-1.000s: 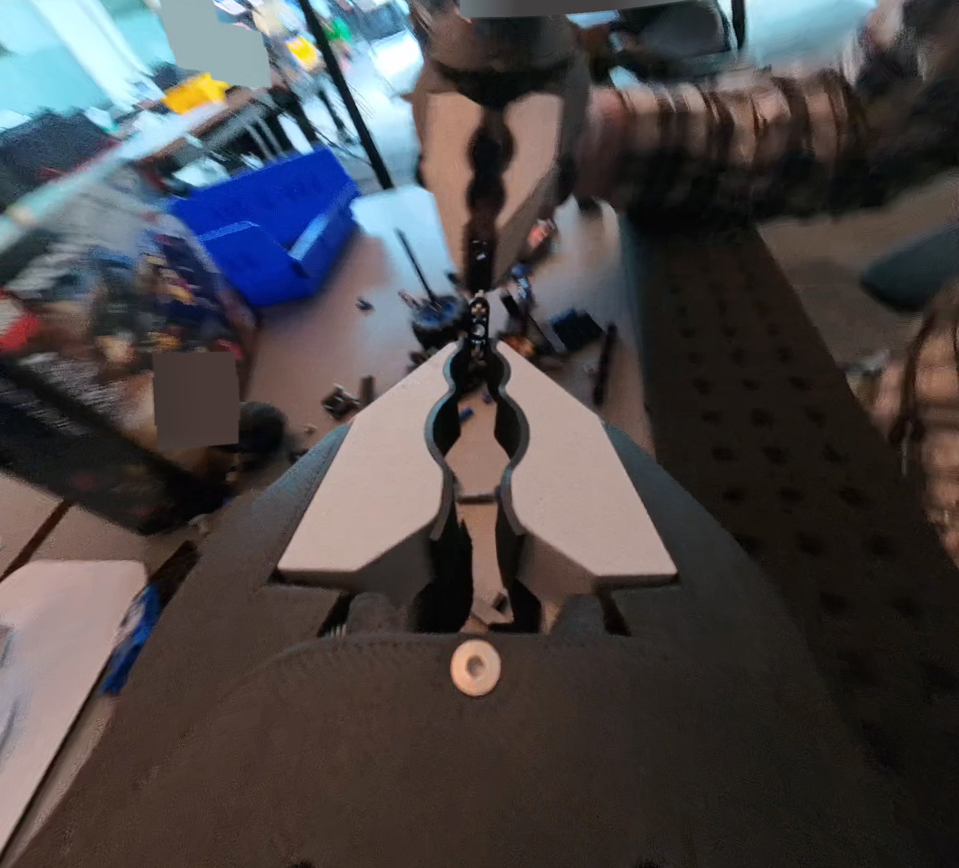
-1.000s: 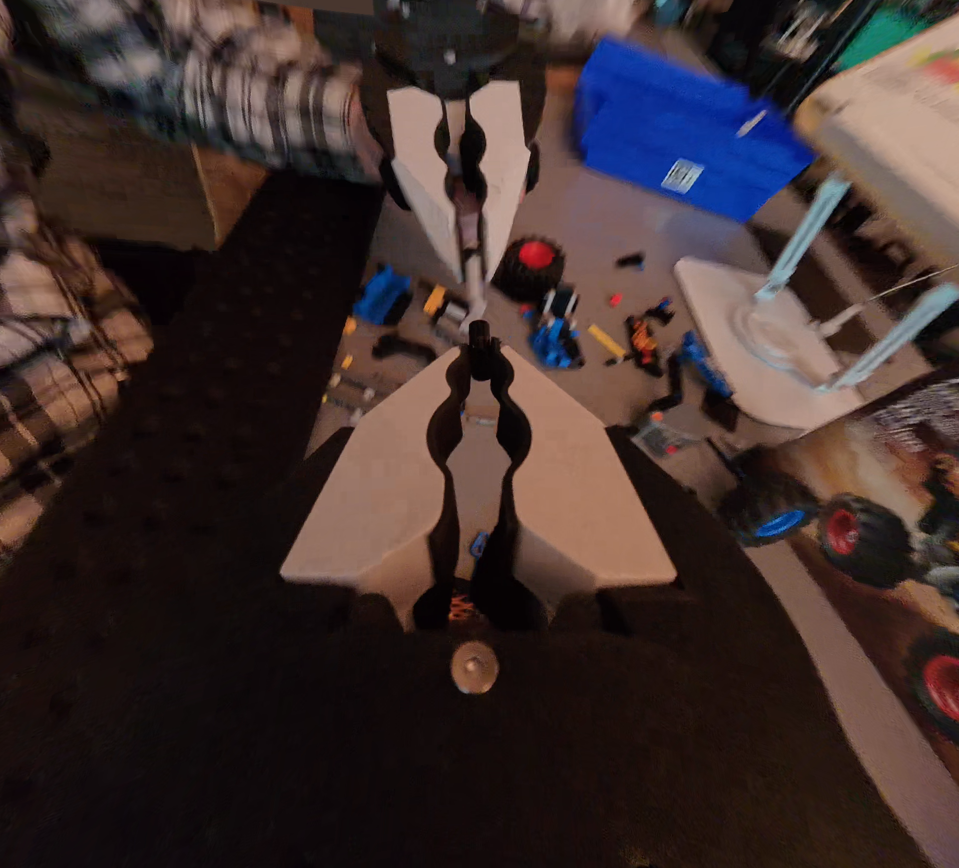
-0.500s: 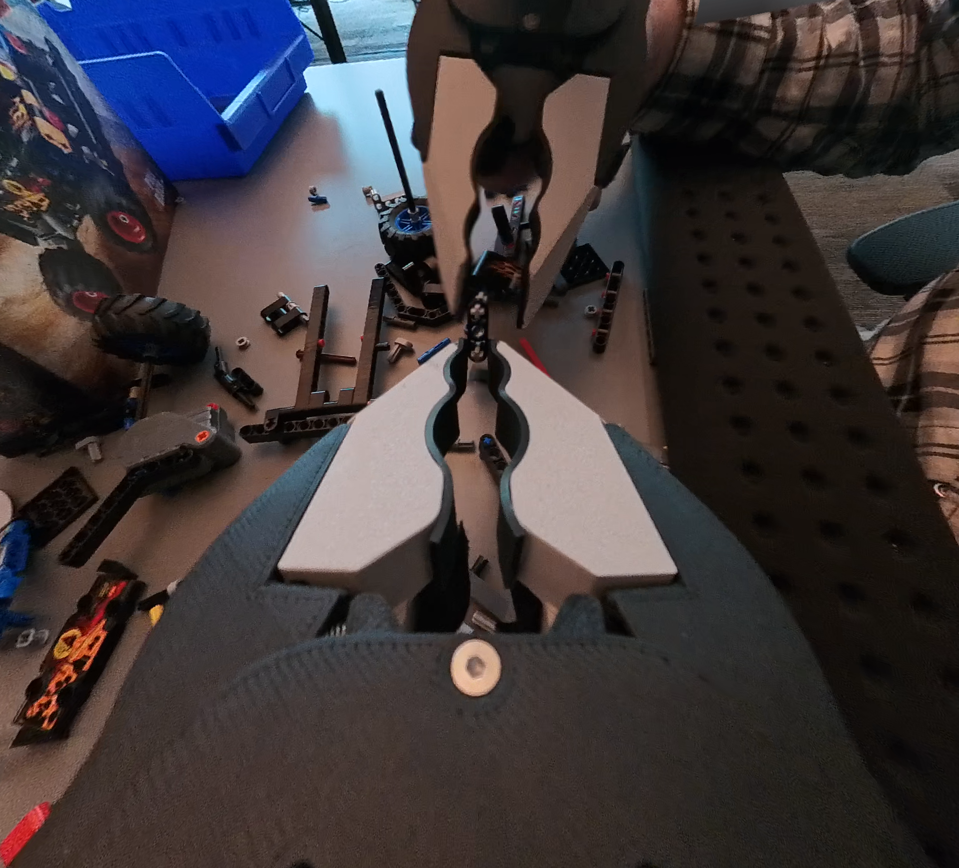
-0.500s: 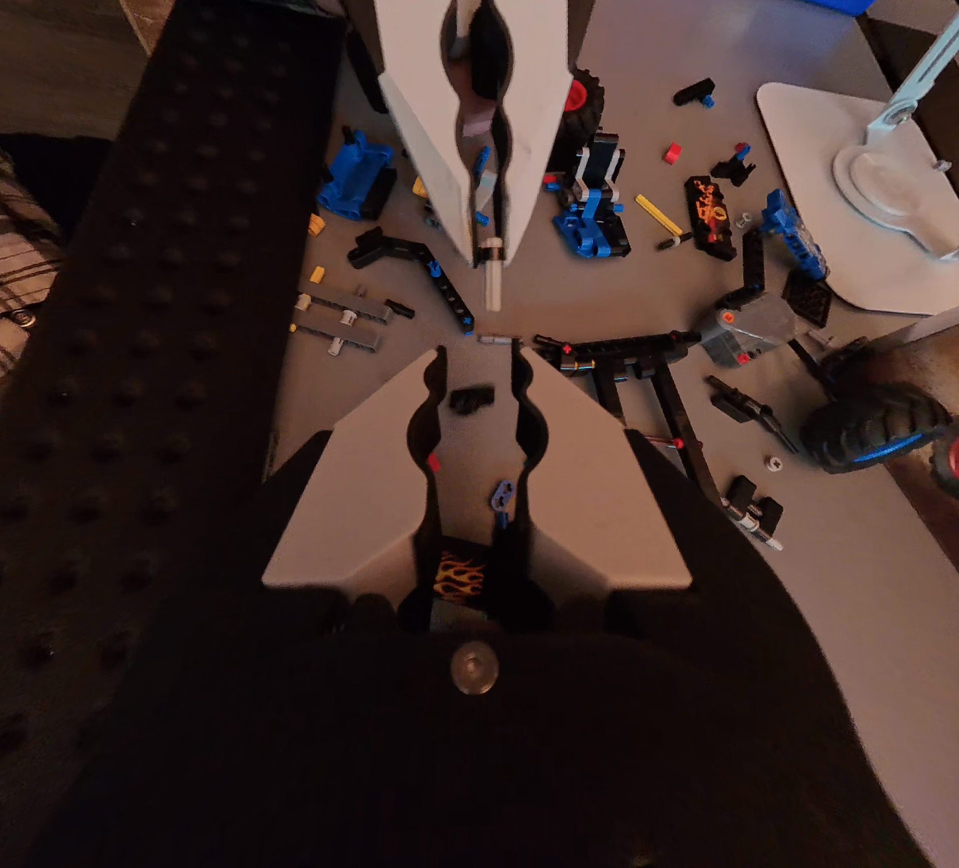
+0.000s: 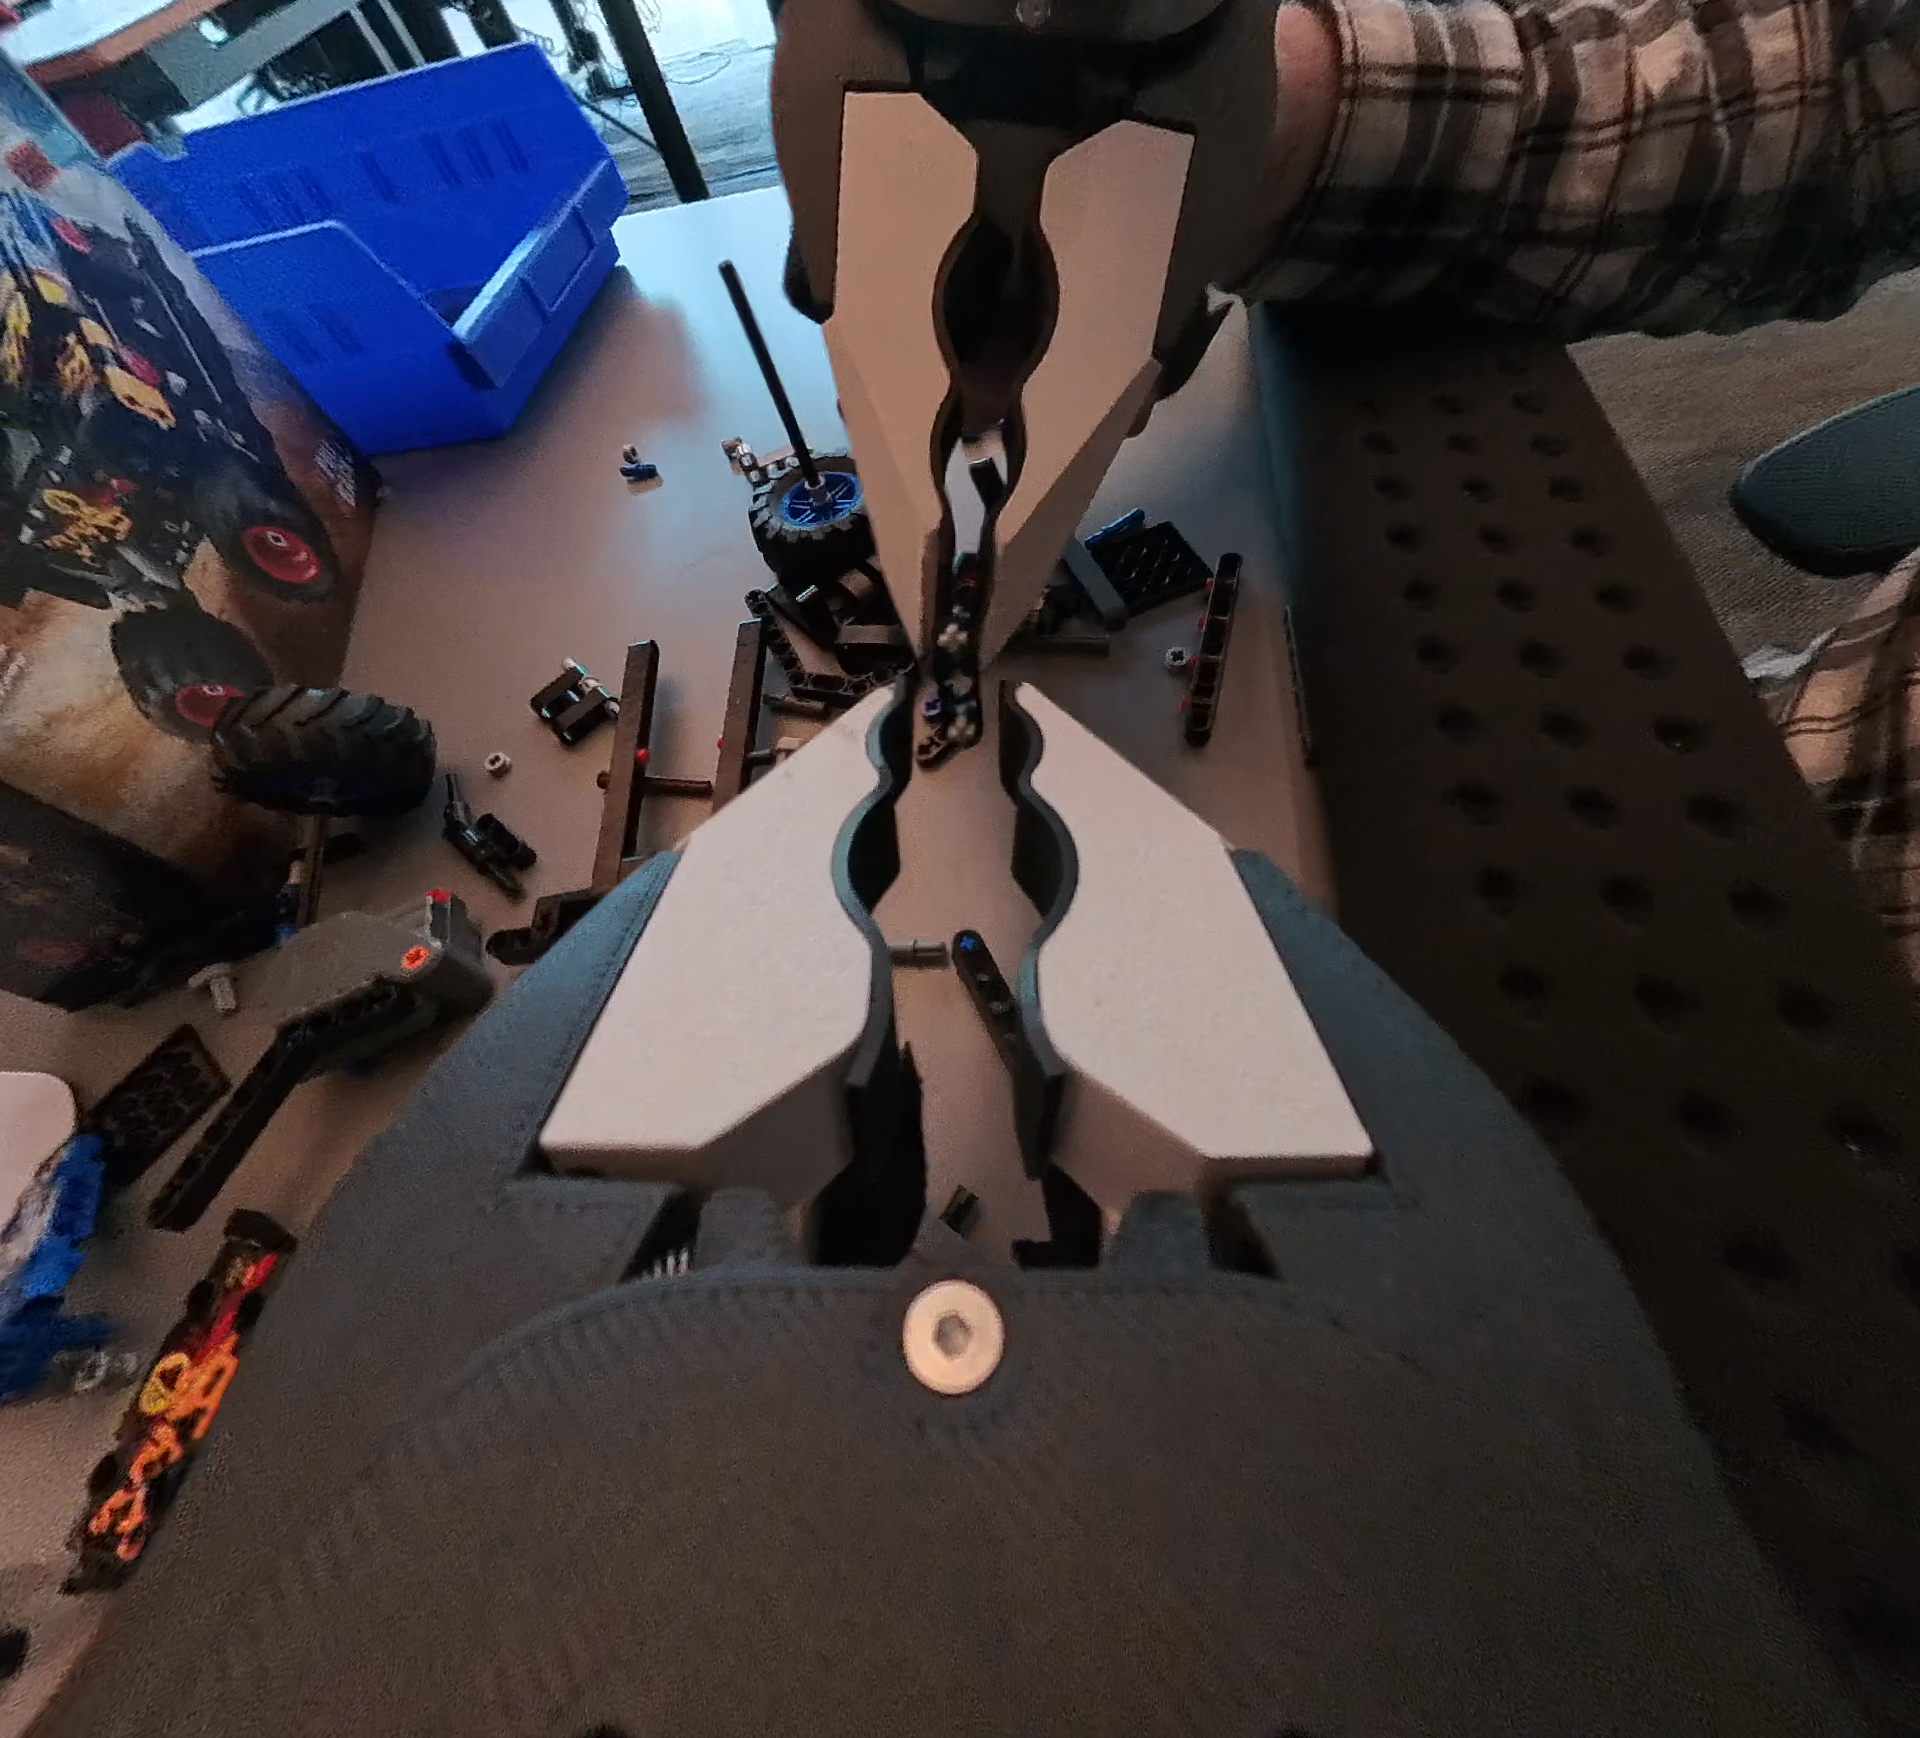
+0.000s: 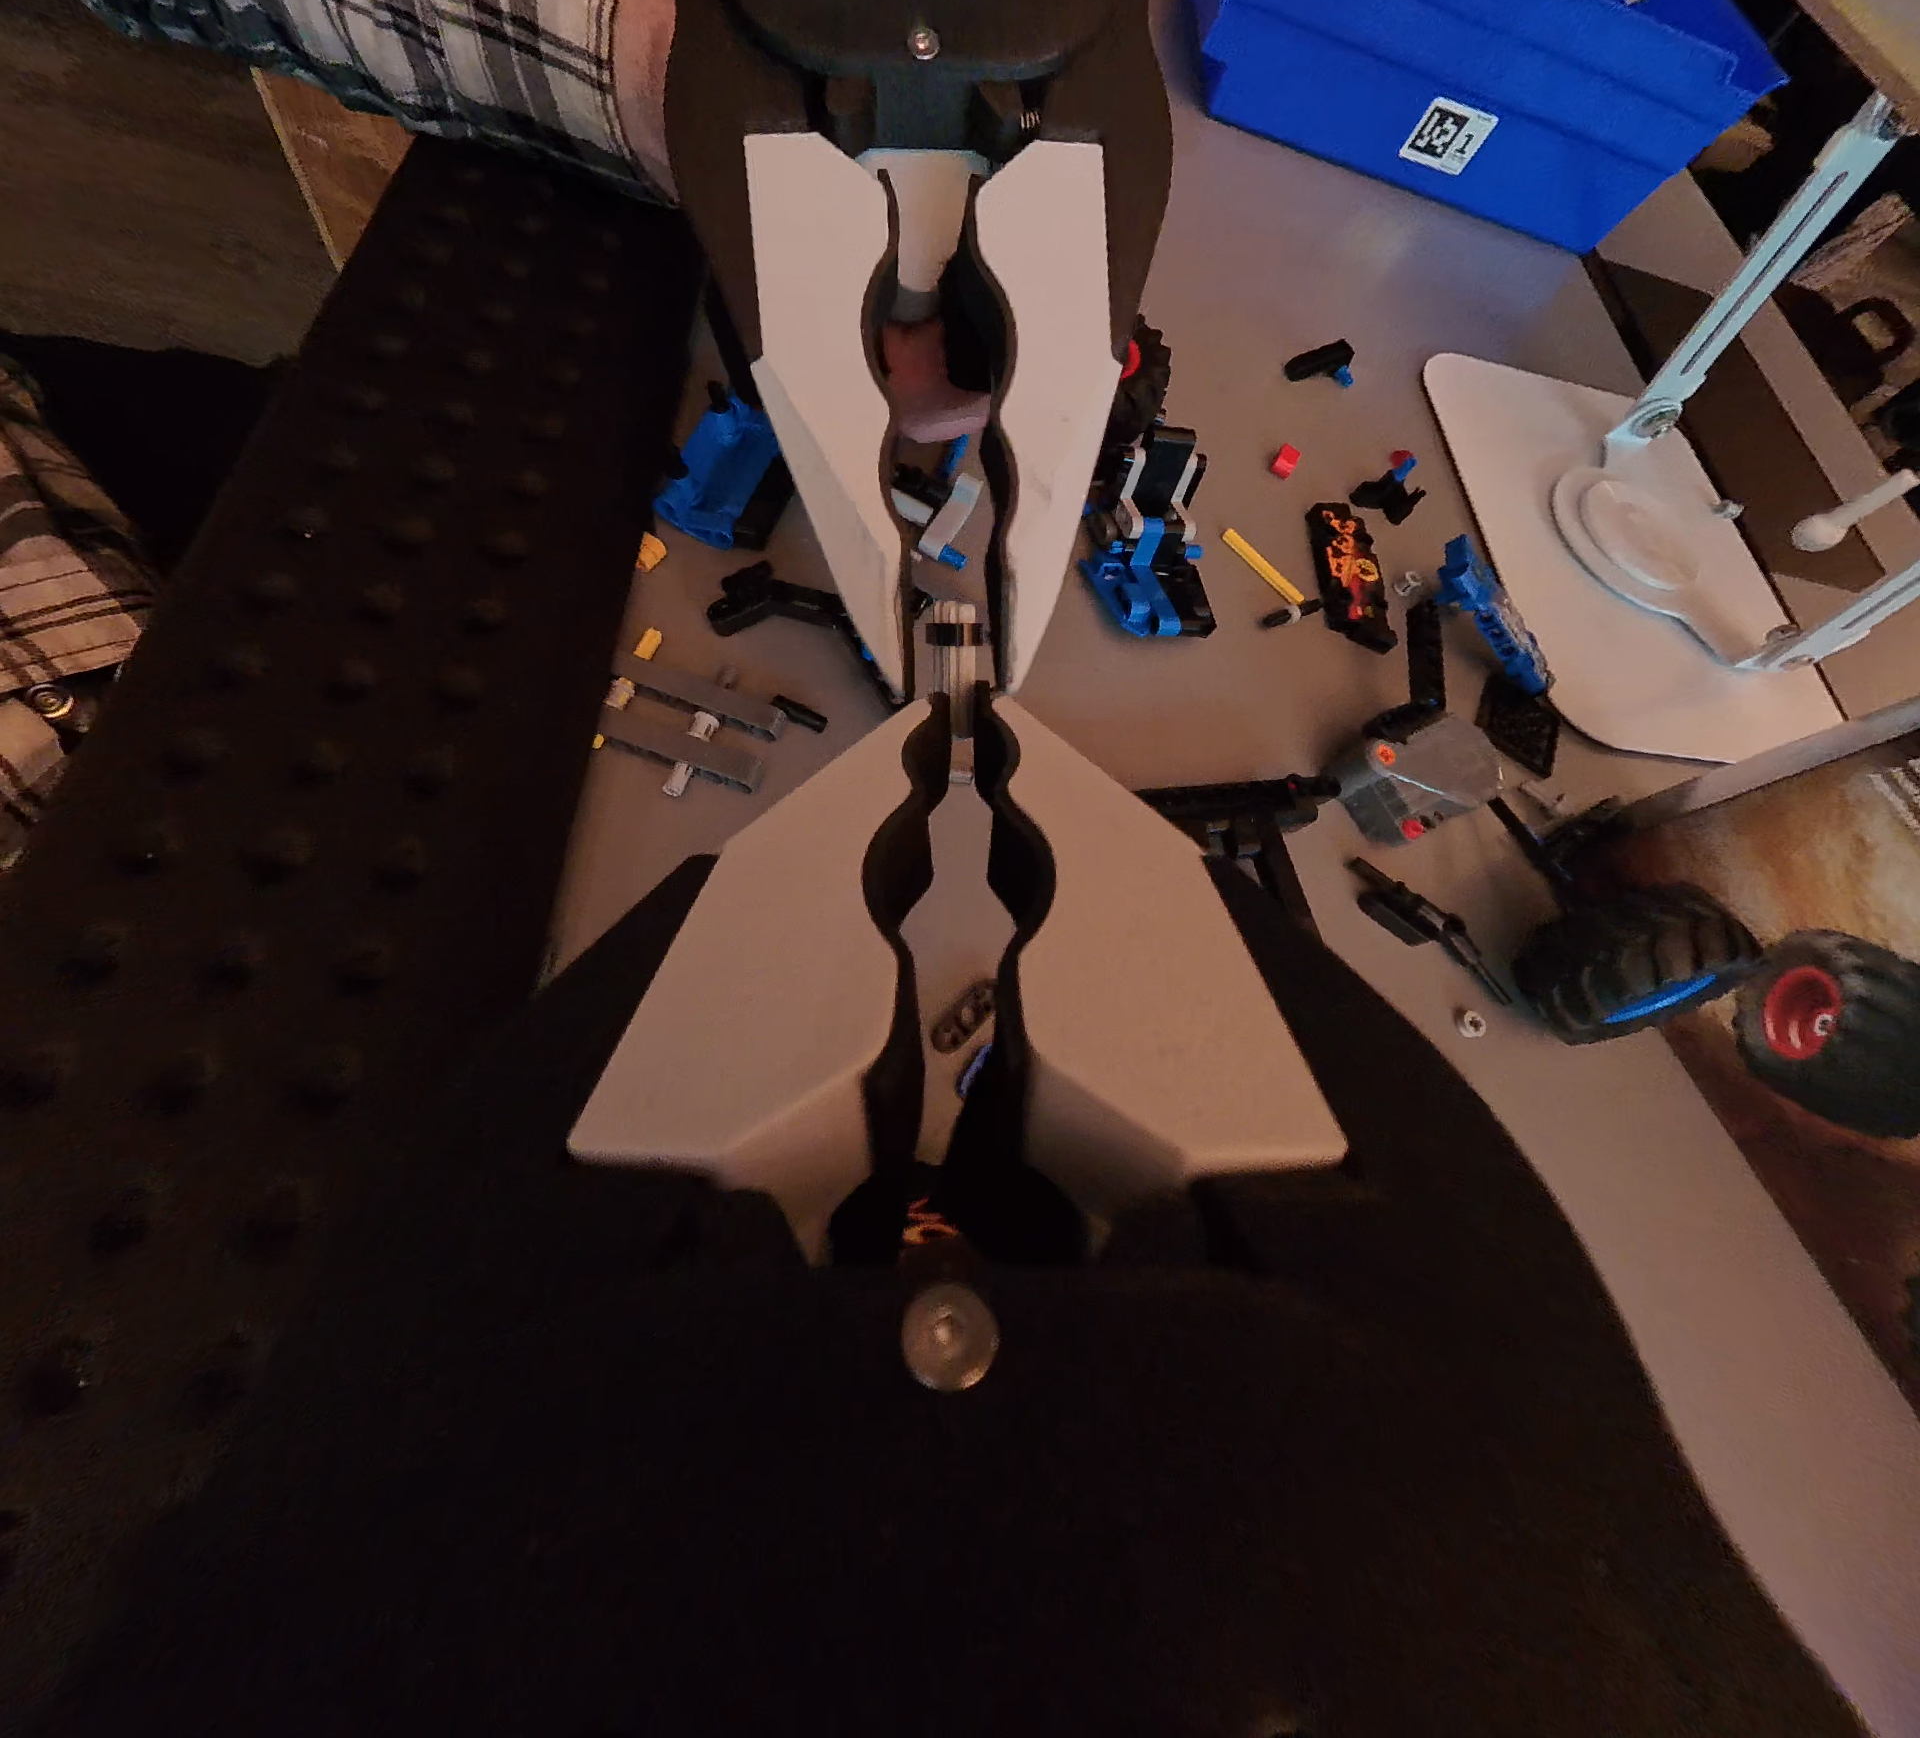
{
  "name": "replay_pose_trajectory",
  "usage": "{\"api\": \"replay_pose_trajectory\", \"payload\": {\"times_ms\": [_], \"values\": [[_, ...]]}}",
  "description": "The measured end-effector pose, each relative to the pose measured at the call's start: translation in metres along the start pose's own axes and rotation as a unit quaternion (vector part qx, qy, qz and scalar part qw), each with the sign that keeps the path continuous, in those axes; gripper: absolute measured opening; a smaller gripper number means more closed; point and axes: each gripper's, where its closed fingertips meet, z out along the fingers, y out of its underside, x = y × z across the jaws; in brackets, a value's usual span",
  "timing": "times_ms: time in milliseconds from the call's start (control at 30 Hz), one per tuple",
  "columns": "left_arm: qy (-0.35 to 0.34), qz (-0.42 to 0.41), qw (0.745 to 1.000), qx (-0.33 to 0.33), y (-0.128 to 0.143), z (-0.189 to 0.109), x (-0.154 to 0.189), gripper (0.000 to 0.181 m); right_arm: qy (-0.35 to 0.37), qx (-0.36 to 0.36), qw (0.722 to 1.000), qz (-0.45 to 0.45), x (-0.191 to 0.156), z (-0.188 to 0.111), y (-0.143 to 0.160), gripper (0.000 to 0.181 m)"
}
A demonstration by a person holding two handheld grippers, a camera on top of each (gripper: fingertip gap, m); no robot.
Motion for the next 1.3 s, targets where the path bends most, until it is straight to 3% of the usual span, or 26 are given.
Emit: {"api": "replay_pose_trajectory", "payload": {"times_ms": [200,433,500,533,567,733,833,900,1167,1267,1300], "values": [[-0.013,0.022,1.000,0.013,-0.010,-0.002,0.003,0.005,0.019,-0.021,0.999,-0.041,-0.003,0.003,-0.001,0.002],[-0.002,0.008,0.998,0.060,-0.026,-0.015,0.007,0.005,0.025,0.028,0.998,-0.049,-0.005,-0.006,-0.018,0.002],[-0.038,-0.031,0.991,0.126,-0.044,-0.046,-0.016,0.005,0.047,0.004,0.998,-0.048,0.006,-0.015,-0.004,0.002],[-0.052,-0.051,0.985,0.155,-0.048,-0.067,-0.030,0.004,0.052,0.023,0.998,-0.018,0.014,-0.026,-0.001,0.001],[-0.055,-0.044,0.987,0.142,-0.042,-0.072,-0.032,0.004,0.039,0.058,0.997,0.009,0.014,-0.034,-0.009,0.001],[-0.020,-0.070,0.990,0.117,-0.034,-0.043,-0.022,0.004,-0.005,-0.047,0.999,0.004,-0.005,-0.002,0.023,0.002],[-0.012,-0.085,0.989,0.120,-0.032,-0.039,-0.021,0.004,-0.001,-0.030,0.999,0.016,-0.002,0.000,0.015,0.007],[0.005,-0.090,0.989,0.118,-0.031,-0.032,-0.016,0.004,0.019,-0.016,1.000,0.018,0.003,0.003,0.006,0.025],[0.021,-0.086,0.988,0.125,-0.036,-0.021,-0.006,0.004,0.023,0.028,0.999,0.035,0.004,0.012,-0.016,0.000],[0.019,-0.083,0.988,0.126,-0.036,-0.022,-0.007,0.004,0.025,0.043,0.998,0.050,0.006,0.009,-0.018,0.003],[0.020,-0.080,0.988,0.128,-0.037,-0.022,-0.006,0.004,0.025,0.046,0.997,0.056,0.007,0.007,-0.019,0.011]]}}
